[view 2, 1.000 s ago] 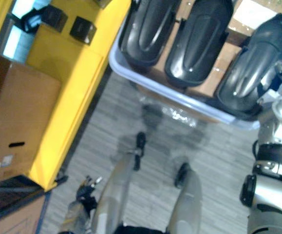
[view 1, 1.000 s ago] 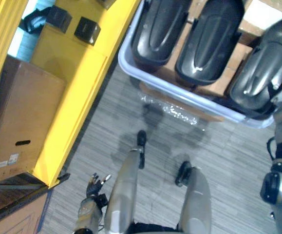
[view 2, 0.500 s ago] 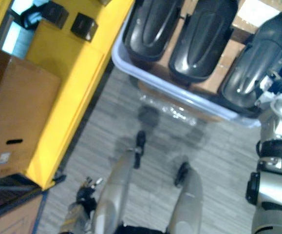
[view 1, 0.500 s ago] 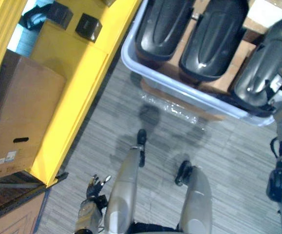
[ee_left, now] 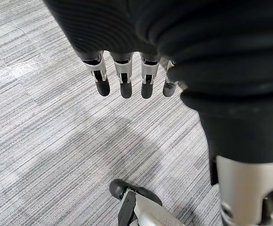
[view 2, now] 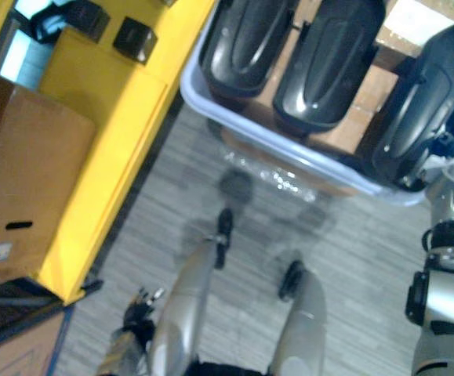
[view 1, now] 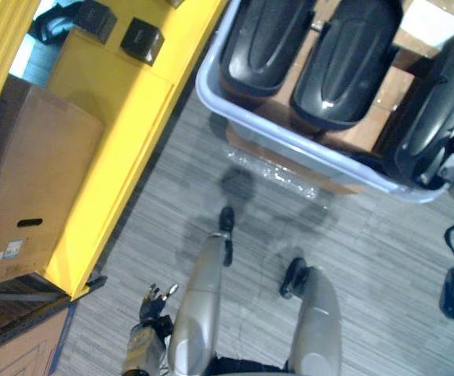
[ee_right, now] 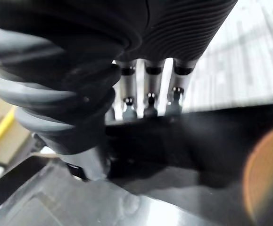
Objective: Walk over and take plastic housings, then place them on the shelf
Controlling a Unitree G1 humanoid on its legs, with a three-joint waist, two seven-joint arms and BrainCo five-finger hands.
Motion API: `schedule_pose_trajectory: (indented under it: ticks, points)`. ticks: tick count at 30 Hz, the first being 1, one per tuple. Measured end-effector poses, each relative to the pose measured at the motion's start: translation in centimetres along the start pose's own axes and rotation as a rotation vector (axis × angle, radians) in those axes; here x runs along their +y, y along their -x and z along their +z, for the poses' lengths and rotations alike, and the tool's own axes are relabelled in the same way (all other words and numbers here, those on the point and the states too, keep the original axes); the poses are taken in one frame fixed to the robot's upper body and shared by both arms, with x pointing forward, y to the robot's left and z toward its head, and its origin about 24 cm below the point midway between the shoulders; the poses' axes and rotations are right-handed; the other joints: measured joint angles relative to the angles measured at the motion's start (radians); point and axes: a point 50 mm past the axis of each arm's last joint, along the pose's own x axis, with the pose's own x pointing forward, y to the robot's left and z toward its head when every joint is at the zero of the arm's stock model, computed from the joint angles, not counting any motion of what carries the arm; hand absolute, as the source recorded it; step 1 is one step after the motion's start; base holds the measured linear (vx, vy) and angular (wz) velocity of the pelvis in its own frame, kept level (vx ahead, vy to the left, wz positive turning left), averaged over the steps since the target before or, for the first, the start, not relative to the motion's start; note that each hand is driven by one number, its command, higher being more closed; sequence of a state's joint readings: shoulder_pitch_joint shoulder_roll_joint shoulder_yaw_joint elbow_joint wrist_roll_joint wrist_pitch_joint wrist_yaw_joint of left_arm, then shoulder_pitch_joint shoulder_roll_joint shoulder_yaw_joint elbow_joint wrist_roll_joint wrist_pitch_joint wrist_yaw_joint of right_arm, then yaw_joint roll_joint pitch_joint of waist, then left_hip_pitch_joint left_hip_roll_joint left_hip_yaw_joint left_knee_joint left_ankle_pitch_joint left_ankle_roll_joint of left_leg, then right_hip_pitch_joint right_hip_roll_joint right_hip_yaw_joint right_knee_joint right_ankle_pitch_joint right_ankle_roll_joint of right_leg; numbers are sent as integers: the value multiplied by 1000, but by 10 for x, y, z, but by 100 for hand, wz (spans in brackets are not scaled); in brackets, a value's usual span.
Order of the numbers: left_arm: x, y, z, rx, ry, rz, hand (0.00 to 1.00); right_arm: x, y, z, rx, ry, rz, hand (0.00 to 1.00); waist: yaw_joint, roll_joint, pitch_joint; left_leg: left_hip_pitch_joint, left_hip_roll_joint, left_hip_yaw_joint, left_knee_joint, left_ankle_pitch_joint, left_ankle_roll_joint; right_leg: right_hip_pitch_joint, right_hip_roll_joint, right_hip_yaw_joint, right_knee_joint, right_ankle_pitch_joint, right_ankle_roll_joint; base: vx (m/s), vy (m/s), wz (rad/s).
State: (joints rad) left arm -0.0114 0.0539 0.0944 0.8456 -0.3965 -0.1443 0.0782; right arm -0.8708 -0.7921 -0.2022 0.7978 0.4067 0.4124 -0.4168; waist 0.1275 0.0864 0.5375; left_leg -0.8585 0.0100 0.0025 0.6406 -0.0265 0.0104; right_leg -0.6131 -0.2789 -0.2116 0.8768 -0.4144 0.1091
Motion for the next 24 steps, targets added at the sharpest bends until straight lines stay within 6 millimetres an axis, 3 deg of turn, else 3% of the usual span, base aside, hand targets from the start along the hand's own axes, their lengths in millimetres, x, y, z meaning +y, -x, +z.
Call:
schedule_pose_trajectory:
  ticks: [16, 20, 24]
  points:
    - [-1, 0, 1, -12, 51, -7, 0, 8, 4, -3, -52, 68, -34, 100, 22, -4, 0, -18, 0, 3, 15, -4, 5, -16, -3, 4, 12, 3, 6, 0, 0, 0]
    - [2, 3, 1, -35, 140, 35, 0, 12, 9, -7, -105, 105, -57, 100, 22, -17, 0, -17, 0, 4, 16, -1, 9, -14, -2, 4, 11, 3, 6, 1, -10, 0]
    - [0, 5, 14, -118, 219, 44, 0, 13, 12, -8, -149, 146, -64, 100, 22, -26, 1, -3, 1, -2, 17, 2, 6, 16, 0, -11, 0, 4, 6, 8, -24, 8]
